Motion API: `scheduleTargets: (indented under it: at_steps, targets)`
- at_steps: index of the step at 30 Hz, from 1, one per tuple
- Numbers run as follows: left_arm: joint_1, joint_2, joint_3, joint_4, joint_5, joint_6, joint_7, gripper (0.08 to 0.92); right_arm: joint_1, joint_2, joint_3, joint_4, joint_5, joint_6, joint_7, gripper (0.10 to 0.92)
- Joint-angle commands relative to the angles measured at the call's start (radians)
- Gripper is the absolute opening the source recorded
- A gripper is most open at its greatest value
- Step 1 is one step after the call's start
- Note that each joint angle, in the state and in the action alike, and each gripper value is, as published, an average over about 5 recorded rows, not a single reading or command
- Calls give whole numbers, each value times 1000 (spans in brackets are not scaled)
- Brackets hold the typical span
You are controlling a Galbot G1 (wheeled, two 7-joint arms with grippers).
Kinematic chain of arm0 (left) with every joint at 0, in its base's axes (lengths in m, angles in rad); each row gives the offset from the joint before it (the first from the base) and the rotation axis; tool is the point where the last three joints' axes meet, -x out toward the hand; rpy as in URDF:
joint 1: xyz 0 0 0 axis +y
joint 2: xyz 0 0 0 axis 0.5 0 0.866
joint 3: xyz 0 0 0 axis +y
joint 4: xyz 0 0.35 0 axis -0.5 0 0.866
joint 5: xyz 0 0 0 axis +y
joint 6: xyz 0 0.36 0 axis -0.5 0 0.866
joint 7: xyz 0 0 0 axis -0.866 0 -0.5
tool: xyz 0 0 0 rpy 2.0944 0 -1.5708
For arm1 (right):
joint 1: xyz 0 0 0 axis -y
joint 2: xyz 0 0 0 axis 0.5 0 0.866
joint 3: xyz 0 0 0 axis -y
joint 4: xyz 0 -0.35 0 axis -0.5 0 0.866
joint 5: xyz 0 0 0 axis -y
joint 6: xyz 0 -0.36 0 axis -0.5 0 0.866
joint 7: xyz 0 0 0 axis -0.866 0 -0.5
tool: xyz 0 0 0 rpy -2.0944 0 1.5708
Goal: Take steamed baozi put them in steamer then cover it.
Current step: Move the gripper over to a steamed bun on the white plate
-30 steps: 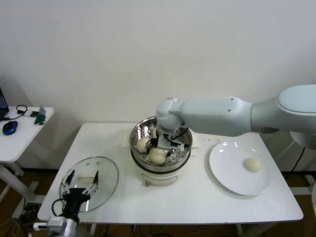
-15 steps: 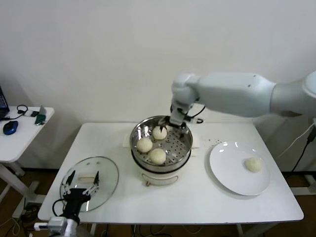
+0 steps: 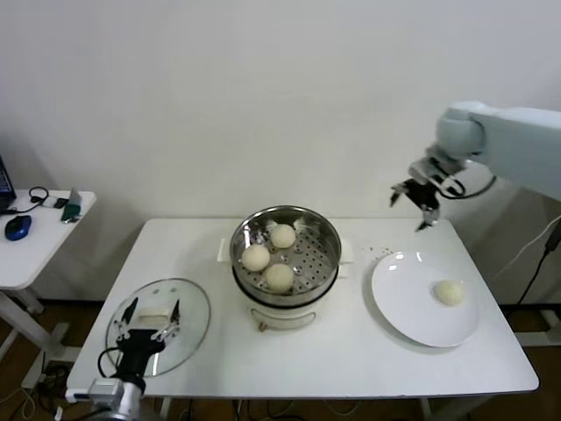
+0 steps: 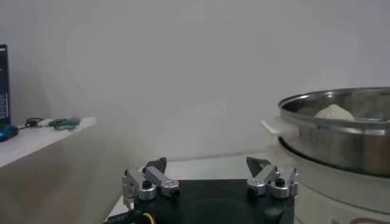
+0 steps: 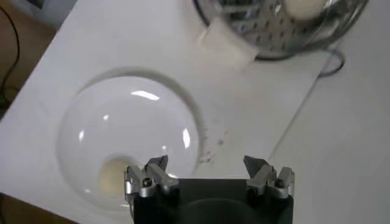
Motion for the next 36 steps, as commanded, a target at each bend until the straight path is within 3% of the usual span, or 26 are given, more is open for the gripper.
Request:
scheduleTargets:
  at_steps: [1,18,36]
  targets:
    - [-11,-9,6,-5,20,17,3,823,-330,-228,209,-143,-165,-73,26,823]
    - [28,-34,3,-12,20,15,2,823,-699,-104,547,-316,-297,-90,55,823]
    - [28,-36,0,3,20,8,-2,823,-736,-16,619,-422,-336,-83,52,823]
